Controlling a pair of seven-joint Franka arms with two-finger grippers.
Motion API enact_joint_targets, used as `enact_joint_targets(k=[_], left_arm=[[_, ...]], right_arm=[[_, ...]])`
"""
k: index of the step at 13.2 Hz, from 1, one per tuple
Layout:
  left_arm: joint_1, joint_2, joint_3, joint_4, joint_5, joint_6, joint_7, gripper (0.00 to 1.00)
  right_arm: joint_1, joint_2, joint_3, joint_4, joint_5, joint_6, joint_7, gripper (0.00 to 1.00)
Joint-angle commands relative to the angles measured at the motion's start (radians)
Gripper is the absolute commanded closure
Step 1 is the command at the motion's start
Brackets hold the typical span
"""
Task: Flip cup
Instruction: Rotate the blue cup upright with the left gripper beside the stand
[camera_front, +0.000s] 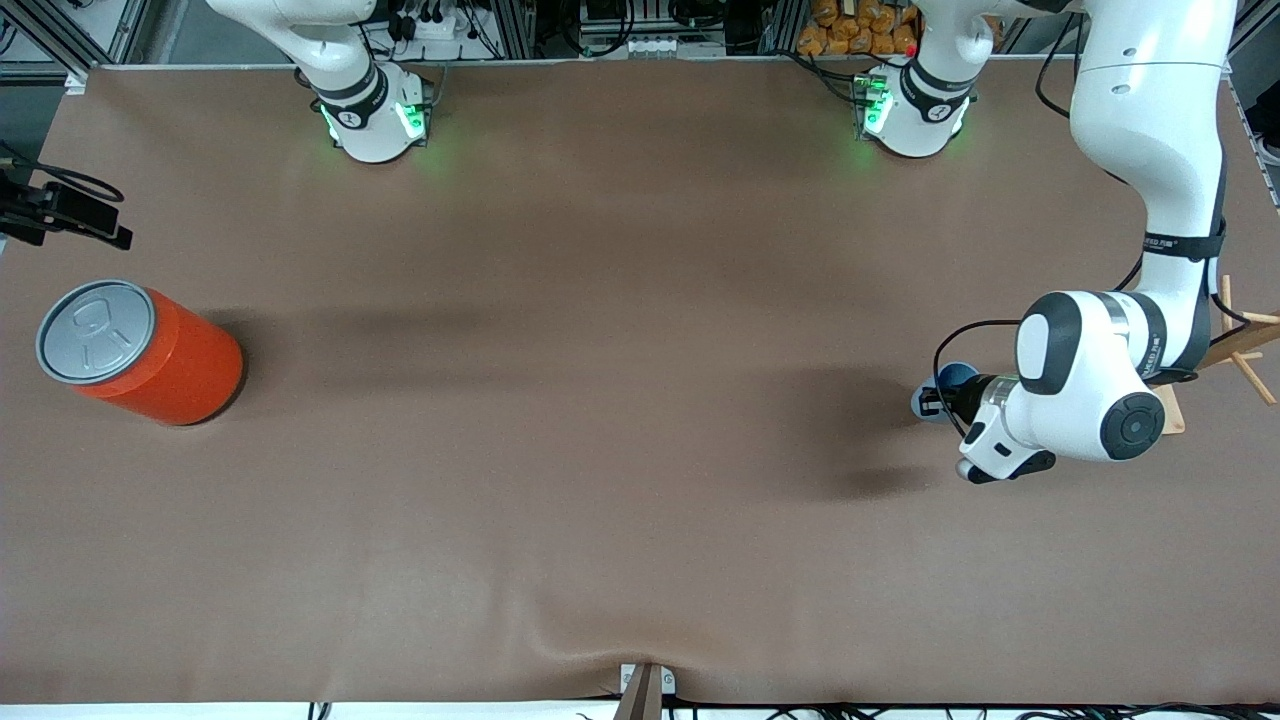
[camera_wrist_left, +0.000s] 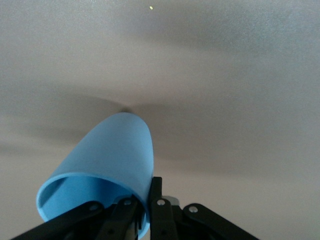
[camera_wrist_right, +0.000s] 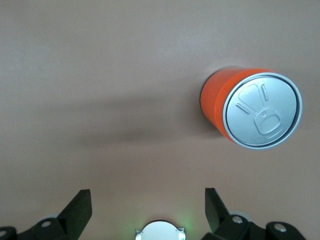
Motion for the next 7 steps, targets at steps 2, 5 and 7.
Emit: enact_joint_targets(k=[2,5,7], left_arm=[[-0.004,0.028,-0.002,-0.001,0.087,0.071,-0.039,1.0],[-0.021,0.016,-0.002,0.005,0.09,0.072,-0.103,0.55],[-0.019,-0.022,-0.005,0.008,0.09,0.068,-0.111,0.0]], right_arm=[[-0.017,-0.001,0.008,0.005,0.015,-0.004,-0.002,0.0],[-0.018,0.006,0.008,0.002,0.015,0.012,-0.003,0.0],[-0.02,0.009,0.008,0.001,0.015,0.01,-0.007,0.0]])
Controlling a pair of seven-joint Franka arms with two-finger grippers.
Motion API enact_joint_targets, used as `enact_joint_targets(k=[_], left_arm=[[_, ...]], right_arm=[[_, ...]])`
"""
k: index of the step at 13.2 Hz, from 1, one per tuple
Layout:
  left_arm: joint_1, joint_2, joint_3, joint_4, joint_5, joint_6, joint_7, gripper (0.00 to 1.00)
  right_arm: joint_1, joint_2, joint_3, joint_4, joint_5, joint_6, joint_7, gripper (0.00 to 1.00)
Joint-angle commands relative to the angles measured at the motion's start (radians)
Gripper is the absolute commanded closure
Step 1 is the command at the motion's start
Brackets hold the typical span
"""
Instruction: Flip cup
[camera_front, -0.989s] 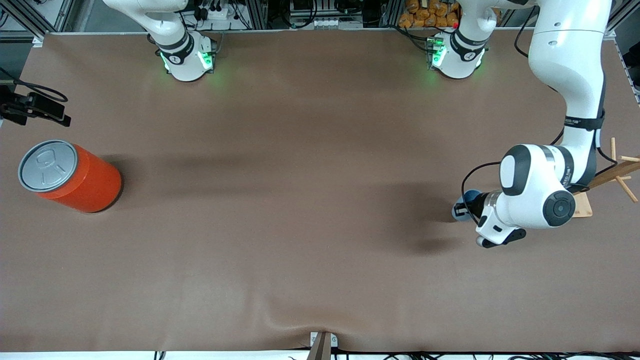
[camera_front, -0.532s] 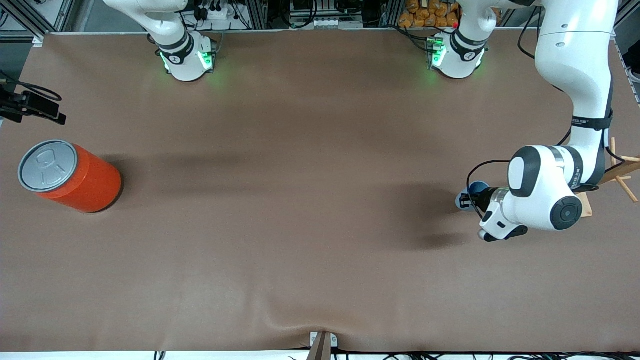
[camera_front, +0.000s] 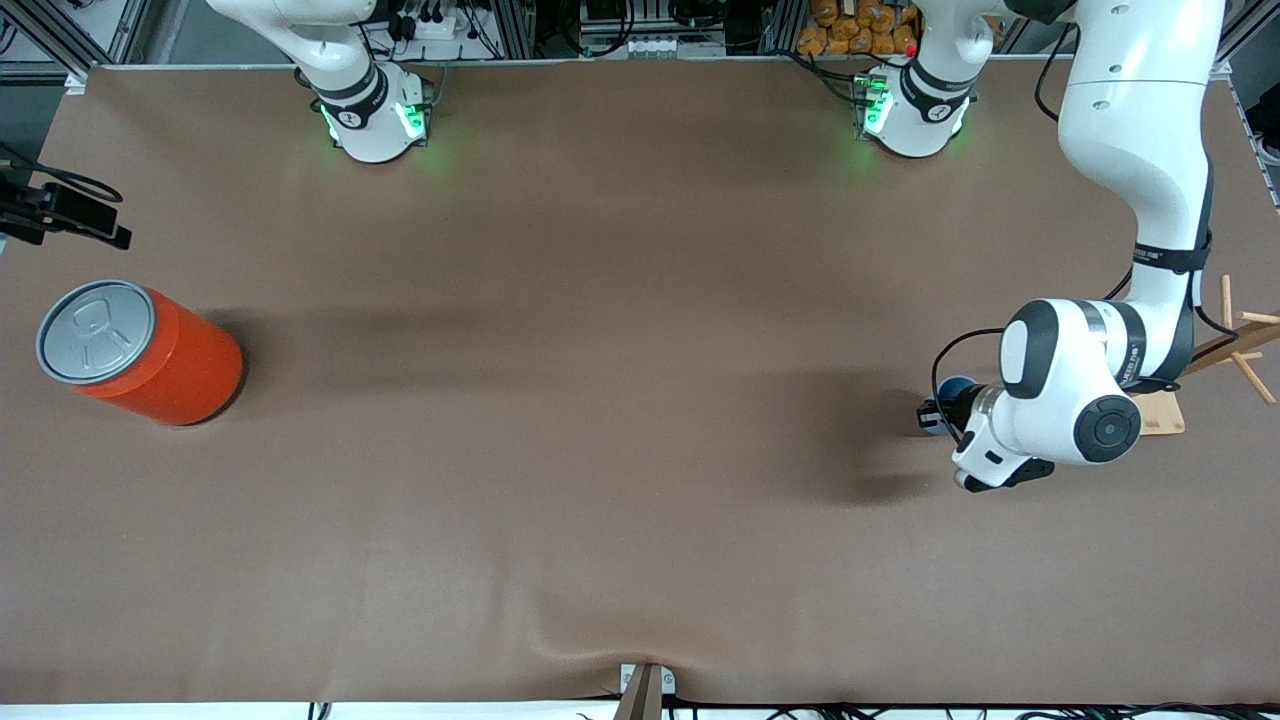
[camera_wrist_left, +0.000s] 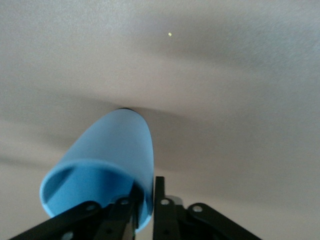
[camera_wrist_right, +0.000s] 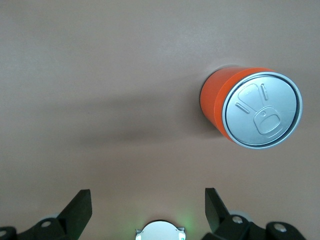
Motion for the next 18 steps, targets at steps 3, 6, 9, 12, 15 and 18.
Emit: enact_joint_targets(k=[3,6,9,12,15,18], left_arm=[[0.007,-0.144,-0.001,0.035,0.073,-0.039,-0.02,0.0],[0.011,-0.294,-0.001,0.066,0.103,-0.105,-0.024,0.0],[0.004,-0.428,-0.016,0.049,0.103,-0.125,-0.01,0.0],[0.005,-0.547,-0.051,-0.026,0.103,-0.142,-0.01,0.0],[0.019,-0.624,-0.051,-0.077,0.103,-0.145,0.037,0.0],[0.039,-0.657,-0.048,-0.066,0.101,-0.214,0.074,0.0]], right_arm=[[-0.005,0.004,0.009,0.001,0.014,0.005,0.001,0.0],[-0.005,0.01,0.009,-0.001,0.014,0.005,0.001,0.0],[-0.015,0.005,0.009,-0.001,0.013,0.008,-0.005,0.0],[-0.009,0.005,0.011,-0.007,0.011,0.024,-0.006,0.0],[-0.004,0.002,0.011,-0.016,0.011,0.05,-0.006,0.0],[0.013,-0.001,0.014,-0.017,0.011,0.054,-0.006,0.0]])
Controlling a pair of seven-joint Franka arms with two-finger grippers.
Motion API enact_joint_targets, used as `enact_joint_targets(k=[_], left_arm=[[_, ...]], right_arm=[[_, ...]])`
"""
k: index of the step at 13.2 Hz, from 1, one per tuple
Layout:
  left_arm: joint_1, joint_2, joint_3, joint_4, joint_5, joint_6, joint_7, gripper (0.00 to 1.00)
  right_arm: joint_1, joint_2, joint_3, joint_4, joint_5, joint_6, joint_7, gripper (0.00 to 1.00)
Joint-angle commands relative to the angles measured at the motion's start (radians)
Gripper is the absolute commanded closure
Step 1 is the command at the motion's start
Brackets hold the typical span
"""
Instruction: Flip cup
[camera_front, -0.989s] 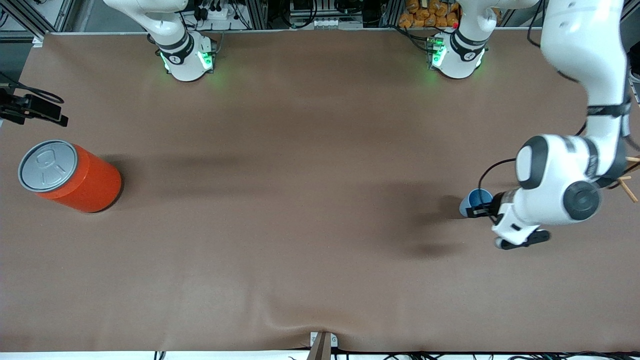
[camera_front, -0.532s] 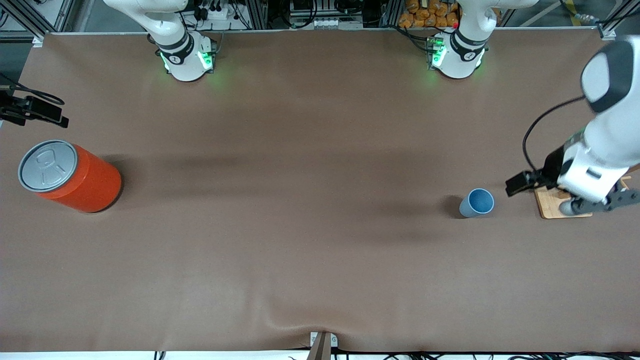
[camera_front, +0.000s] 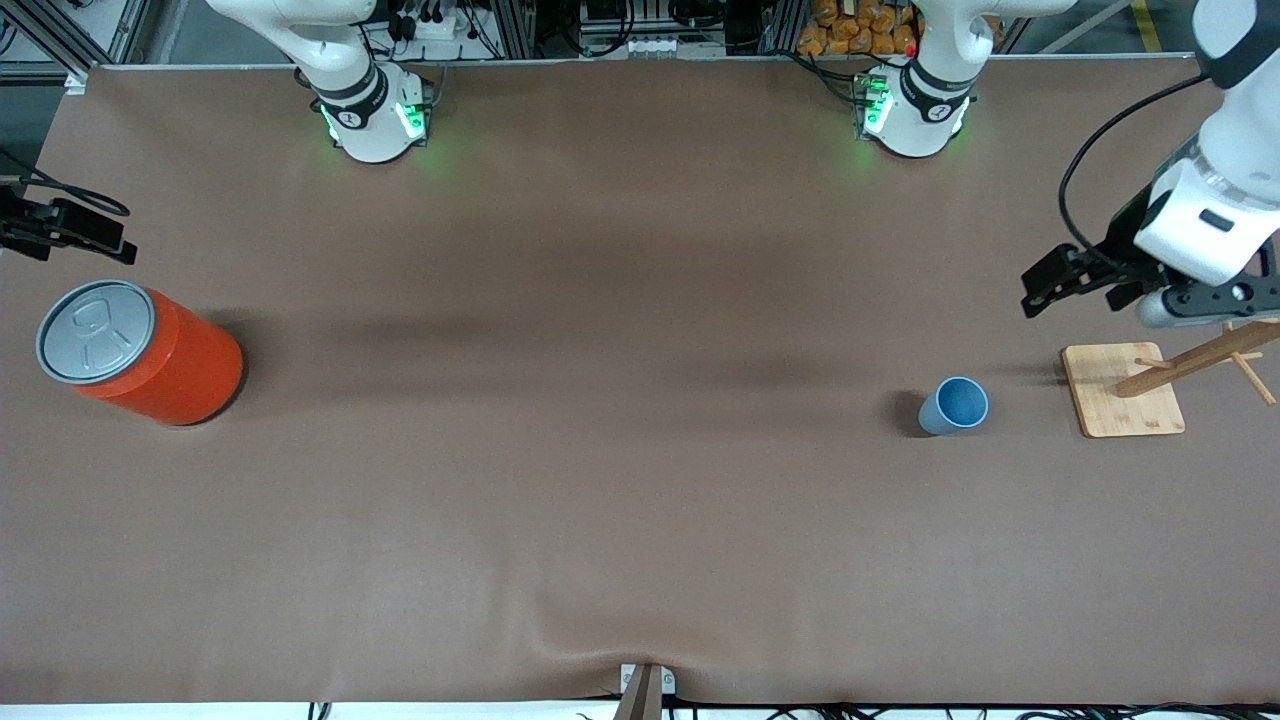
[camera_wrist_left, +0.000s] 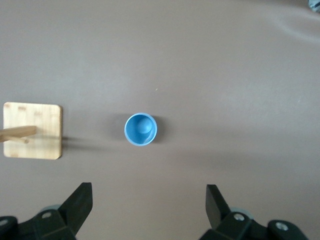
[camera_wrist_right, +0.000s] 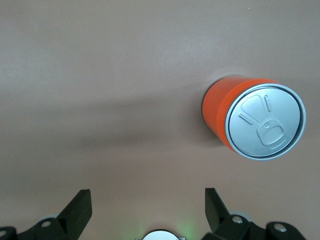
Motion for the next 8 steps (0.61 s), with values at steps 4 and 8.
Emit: enact_joint_targets(k=[4,8], left_arm=[[0.013,-0.006,-0.004,0.076,0.022,-0.057,0.023,0.0],[0.151,-0.015,-0.133,0.086,0.019,-0.166,0.042,0.0]], right_arm=[[0.021,-0.012,0.007,-0.012,0.009,0.007,-0.003,0.0],[0.022,-0.012,0.005,-0.02,0.009,0.008,-0.003,0.0]])
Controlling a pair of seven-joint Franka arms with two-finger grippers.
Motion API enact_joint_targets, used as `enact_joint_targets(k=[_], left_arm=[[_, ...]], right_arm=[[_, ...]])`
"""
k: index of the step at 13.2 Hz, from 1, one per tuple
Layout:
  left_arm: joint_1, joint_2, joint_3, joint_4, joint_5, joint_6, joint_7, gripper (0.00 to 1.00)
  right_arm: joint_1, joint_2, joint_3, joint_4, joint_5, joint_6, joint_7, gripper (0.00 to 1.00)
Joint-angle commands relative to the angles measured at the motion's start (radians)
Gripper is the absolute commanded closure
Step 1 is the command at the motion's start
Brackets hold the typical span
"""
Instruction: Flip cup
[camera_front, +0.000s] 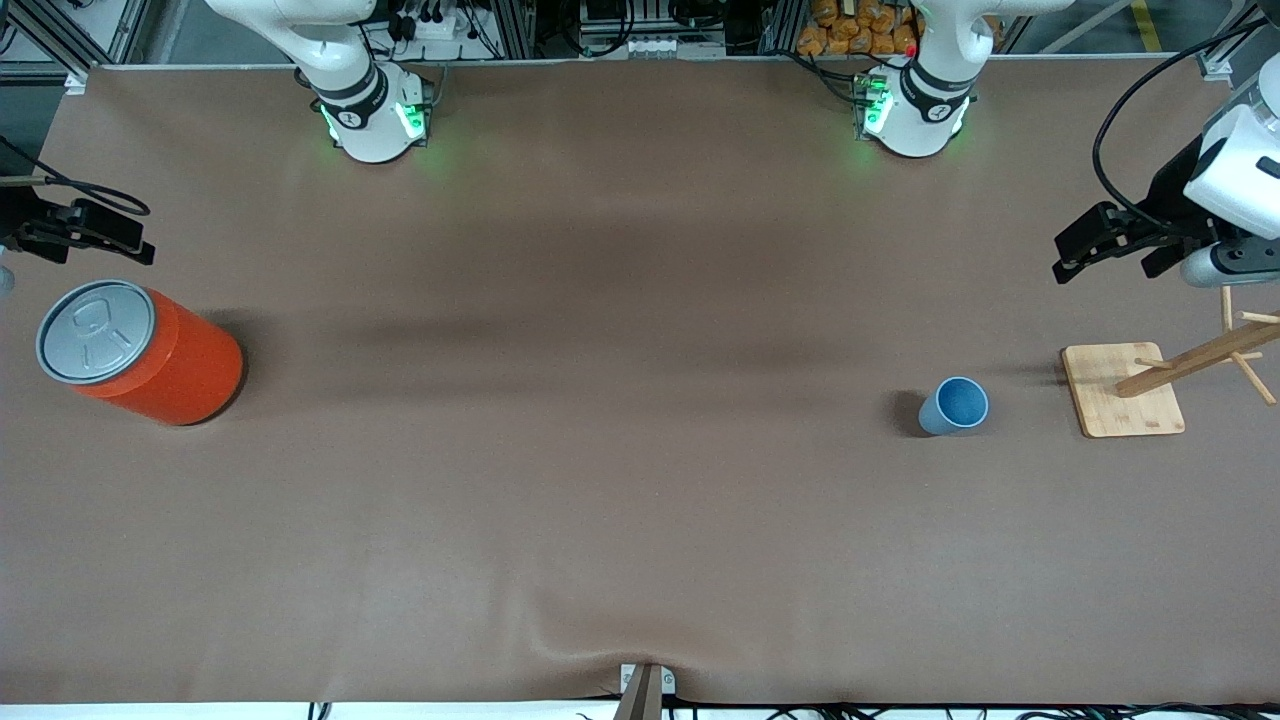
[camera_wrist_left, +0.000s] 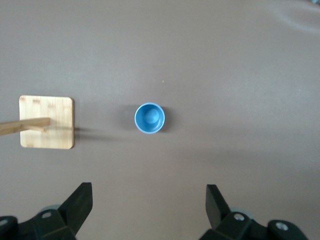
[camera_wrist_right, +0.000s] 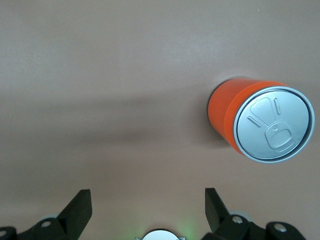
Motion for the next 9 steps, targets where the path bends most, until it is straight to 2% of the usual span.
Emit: enact_joint_targets(k=[1,3,9], left_arm=[[0.058,0.006,-0.057,0.032,0.02,-0.076,0.012,0.0],[0.037,0.008,-0.028,0.079,0.037,-0.079,0.029,0.0],[0.023,-0.001,-0.018,0.078,0.063,-0.137,0.032,0.0]], right_arm=[[0.003,-0.012,-0.003,-0.013,0.008,0.009,-0.002,0.0],[0.003,-0.012,-0.003,-0.013,0.008,0.007,-0.004,0.0],[0.0,-0.005,-0.003,-0.013,0.007,0.007,-0.004,0.0]])
